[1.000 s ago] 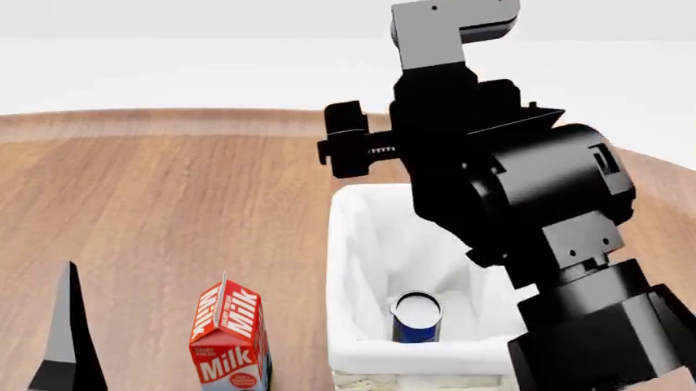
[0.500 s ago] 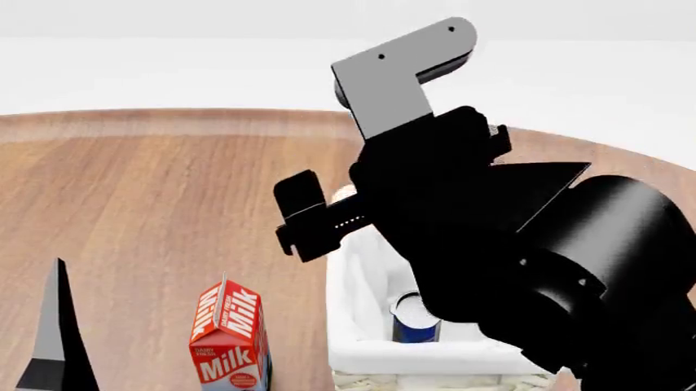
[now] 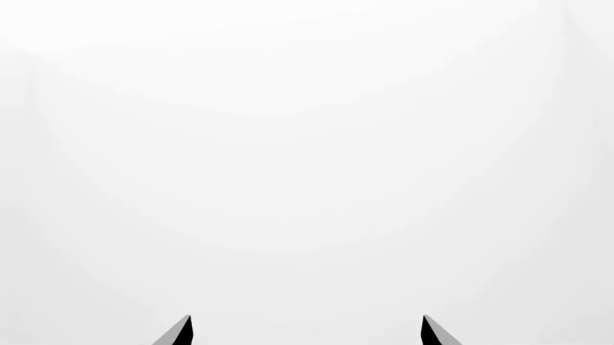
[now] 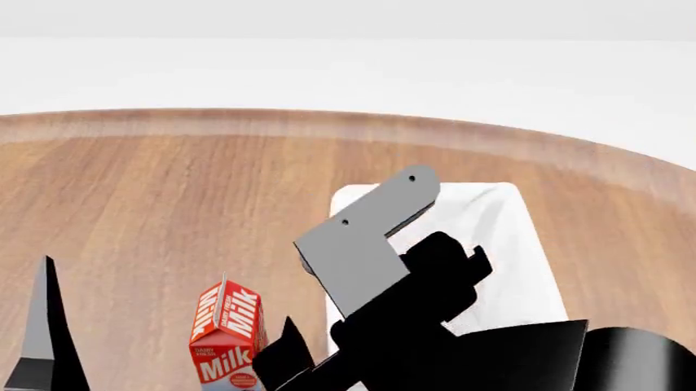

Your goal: Pick up the alphabet soup and the tomato sauce, and put them in the basket.

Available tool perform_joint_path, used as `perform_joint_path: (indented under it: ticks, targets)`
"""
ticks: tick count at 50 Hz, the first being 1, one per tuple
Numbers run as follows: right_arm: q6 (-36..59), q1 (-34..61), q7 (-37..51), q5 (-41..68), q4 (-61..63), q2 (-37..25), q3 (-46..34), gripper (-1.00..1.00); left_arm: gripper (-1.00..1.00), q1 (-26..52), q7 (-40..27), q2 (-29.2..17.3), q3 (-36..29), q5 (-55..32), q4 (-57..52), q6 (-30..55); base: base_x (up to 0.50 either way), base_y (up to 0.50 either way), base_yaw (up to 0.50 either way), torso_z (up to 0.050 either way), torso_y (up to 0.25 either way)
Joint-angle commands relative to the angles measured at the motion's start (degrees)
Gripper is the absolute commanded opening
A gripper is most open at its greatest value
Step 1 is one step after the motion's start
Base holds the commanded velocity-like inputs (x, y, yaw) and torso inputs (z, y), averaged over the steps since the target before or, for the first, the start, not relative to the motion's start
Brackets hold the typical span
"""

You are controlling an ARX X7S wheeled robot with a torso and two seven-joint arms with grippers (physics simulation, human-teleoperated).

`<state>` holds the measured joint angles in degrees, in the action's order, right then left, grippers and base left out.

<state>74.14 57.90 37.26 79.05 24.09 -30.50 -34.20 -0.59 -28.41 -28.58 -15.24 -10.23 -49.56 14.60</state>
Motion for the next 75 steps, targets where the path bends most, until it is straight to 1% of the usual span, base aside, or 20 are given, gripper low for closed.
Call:
perform_joint_path:
  ticks: [1, 11, 14, 15, 23, 25, 27, 32, 37, 39, 41, 45, 47, 51, 54, 56, 61, 67, 71, 75]
  targets:
    - [1.4, -5.1, 3.4, 4.0, 7.2, -2.4, -1.2, 1.00, 1.00, 0.6, -0.1, -0.1, -0.1, -0.3, -0.4, 0.8, 0.00, 0.00, 0.00, 0.000, 0.000]
    - [2.0, -8.3, 9.4, 10.6, 13.5, -2.8, -2.7, 1.00, 1.00, 0.6, -0.2, -0.1, -0.5, -0.2, -0.4, 0.9, 0.00, 0.00, 0.00, 0.000, 0.000]
    - [1.1, -10.8, 7.2, 6.9, 15.0, -3.1, -3.8, 1.00, 1.00, 0.4, -0.2, -0.2, -0.3, -0.3, -0.3, 0.4, 0.00, 0.00, 0.00, 0.000, 0.000]
    - [1.4, -10.1, 8.8, 9.6, 15.0, -3.1, -3.7, 1.00, 1.00, 0.3, -0.3, -0.2, -0.4, -0.2, -0.4, 0.5, 0.00, 0.00, 0.00, 0.000, 0.000]
    - [0.8, -12.6, 10.9, 10.9, 17.9, -2.7, -5.6, 1.00, 1.00, 0.6, -0.2, -0.1, -0.8, -0.2, 0.0, 0.5, 0.00, 0.00, 0.00, 0.000, 0.000]
    - [0.4, -14.8, 9.5, 8.0, 19.1, -2.7, -6.5, 1.00, 1.00, 0.6, -0.3, -0.1, -0.8, -0.2, 0.0, 0.4, 0.00, 0.00, 0.00, 0.000, 0.000]
    - [0.7, -13.8, 12.5, 12.5, 19.8, -2.5, -7.1, 1.00, 1.00, 0.6, -0.2, -0.1, -0.9, -0.1, 0.3, 0.2, 0.00, 0.00, 0.00, 0.000, 0.000]
    - [0.7, -14.4, 15.0, 14.8, 21.4, -2.1, -8.6, 1.00, 1.00, 0.7, -0.3, -0.1, -0.9, -0.2, 0.1, 0.4, 0.00, 0.00, 0.00, 0.000, 0.000]
    - [0.7, -17.2, 13.2, 11.6, 23.2, -2.2, -9.8, 1.00, 1.00, 0.4, -0.4, -0.2, -1.0, -0.1, 0.3, -0.2, 0.00, 0.00, 0.00, 0.000, 0.000]
    - [0.5, -16.0, 16.1, 15.6, 23.5, -2.2, -10.4, 1.00, 1.00, 0.4, -0.4, -0.2, -1.2, 0.1, 0.4, -0.1, 0.00, 0.00, 0.00, 0.000, 0.000]
    - [0.8, -18.1, 14.1, 12.1, 24.3, -2.1, -11.1, 1.00, 1.00, 0.4, -0.4, -0.2, -1.1, 0.0, 0.3, -0.2, 0.00, 0.00, 0.00, 0.000, 0.000]
    - [0.8, -19.4, 14.2, 11.6, 25.4, -1.7, -12.2, 1.00, 1.00, 0.5, -0.4, -0.2, -1.2, 0.0, 0.4, -0.2, 0.00, 0.00, 0.00, 0.000, 0.000]
    - [0.4, -17.5, 18.9, 17.4, 25.8, -1.3, -13.4, 1.00, 1.00, 0.6, -0.4, -0.2, -1.3, 0.0, 0.4, -0.1, 0.00, 0.00, 0.00, 0.000, 0.000]
    - [0.6, -19.1, 18.9, 15.9, 27.3, -0.9, -14.4, 1.00, 1.00, 0.8, -0.5, -0.3, -1.1, -0.3, 0.1, 0.3, 0.00, 0.00, 0.00, 0.000, 0.000]
    - [0.1, -18.7, 21.8, 19.1, 27.7, -0.6, -15.7, 1.00, 1.00, 0.8, -0.5, -0.3, -1.0, -0.3, 0.0, 0.3, 0.00, 0.00, 0.00, 0.000, 0.000]
    - [0.6, -20.9, 20.3, 16.1, 28.6, -0.6, -16.2, 1.00, 1.00, 0.6, -0.6, -0.3, -1.1, -0.3, 0.1, 0.0, 0.00, 0.00, 0.00, 0.000, 0.000]
    - [-0.2, -20.1, 25.0, 21.0, 29.5, 0.0, -18.7, 1.00, 1.00, 0.6, -0.7, -0.4, -1.2, -0.2, 0.0, 0.1, 0.00, 0.00, 0.00, 0.000, 0.000]
    - [-0.2, -21.8, 24.1, 19.1, 29.9, -0.7, -19.1, 1.00, 1.00, 0.6, -0.7, -0.4, -1.3, -0.1, 0.2, -0.2, 0.00, 0.00, 0.00, 0.000, 0.000]
    - [0.4, -23.9, 20.1, 14.2, 29.6, -1.1, -18.8, 1.00, 1.00, 0.6, -0.7, -0.3, -1.5, -0.1, 0.3, -0.1, 0.00, 0.00, 0.00, 0.000, 0.000]
    - [0.0, -23.4, 21.4, 15.7, 29.3, -0.9, -19.2, 1.00, 1.00, 0.5, -0.8, -0.5, -1.4, -0.1, 0.3, -0.3, 0.00, 0.00, 0.00, 0.000, 0.000]
